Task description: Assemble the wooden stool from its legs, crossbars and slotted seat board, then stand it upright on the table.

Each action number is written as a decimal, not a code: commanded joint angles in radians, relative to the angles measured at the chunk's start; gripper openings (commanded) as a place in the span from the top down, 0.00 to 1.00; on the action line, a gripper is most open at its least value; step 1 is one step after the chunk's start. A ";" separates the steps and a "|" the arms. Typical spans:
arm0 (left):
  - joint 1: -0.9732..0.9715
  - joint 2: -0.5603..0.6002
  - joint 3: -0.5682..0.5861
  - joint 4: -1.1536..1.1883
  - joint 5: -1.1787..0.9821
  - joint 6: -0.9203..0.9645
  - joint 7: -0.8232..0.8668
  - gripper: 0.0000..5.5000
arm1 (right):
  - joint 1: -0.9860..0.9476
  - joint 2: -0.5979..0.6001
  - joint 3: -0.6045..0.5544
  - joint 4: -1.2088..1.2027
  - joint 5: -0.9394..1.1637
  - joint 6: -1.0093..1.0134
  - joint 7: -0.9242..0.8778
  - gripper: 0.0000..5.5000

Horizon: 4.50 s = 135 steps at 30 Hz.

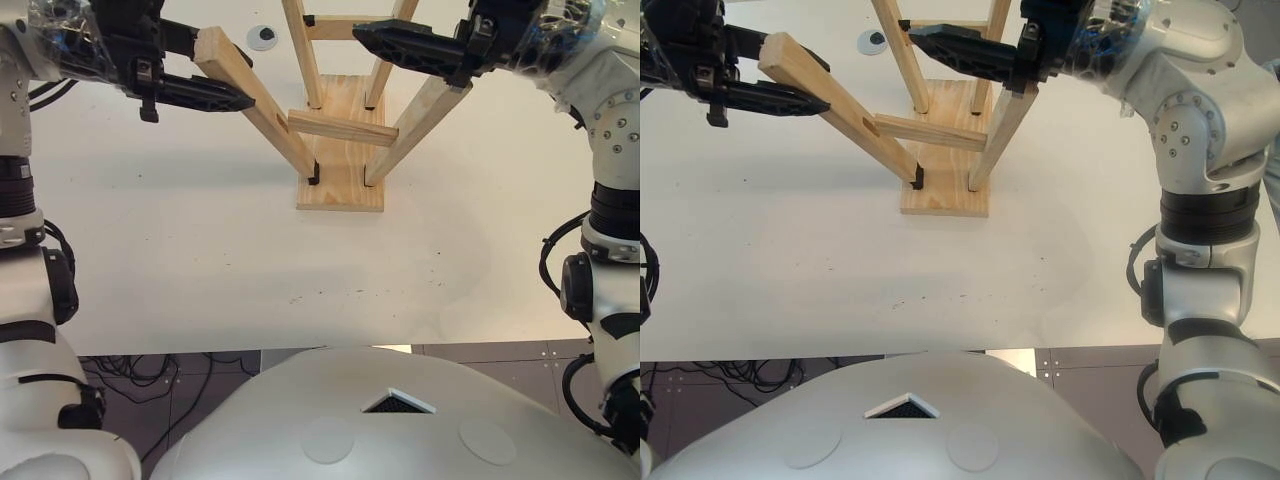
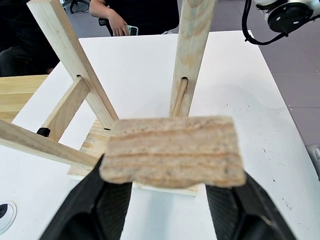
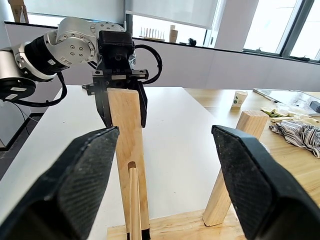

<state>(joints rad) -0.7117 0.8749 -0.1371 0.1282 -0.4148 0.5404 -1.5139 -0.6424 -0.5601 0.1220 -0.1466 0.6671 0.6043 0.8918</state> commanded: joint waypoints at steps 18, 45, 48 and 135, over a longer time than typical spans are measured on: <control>0.063 -0.049 -0.056 -0.117 0.017 0.088 0.105 0.63 | 0.165 0.009 0.134 0.052 -0.055 0.097 0.020 0.38; 0.048 -0.148 -0.207 -0.050 0.073 0.030 0.081 0.63 | 0.201 -0.034 0.260 0.038 -0.098 0.138 0.061 0.38; 0.064 -0.159 -0.224 -0.066 0.081 0.025 0.093 0.63 | 0.203 -0.038 0.265 0.041 -0.103 0.144 0.060 0.38; -0.193 -0.370 -0.401 0.203 0.204 0.082 0.182 0.63 | 0.026 0.281 -0.144 0.322 -0.086 0.142 -0.064 0.38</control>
<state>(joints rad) -1.0091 0.5665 -0.4356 0.2824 -0.2900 0.5835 -1.3631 -0.7697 -0.3601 -0.0758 0.1195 0.5611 0.6825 0.8424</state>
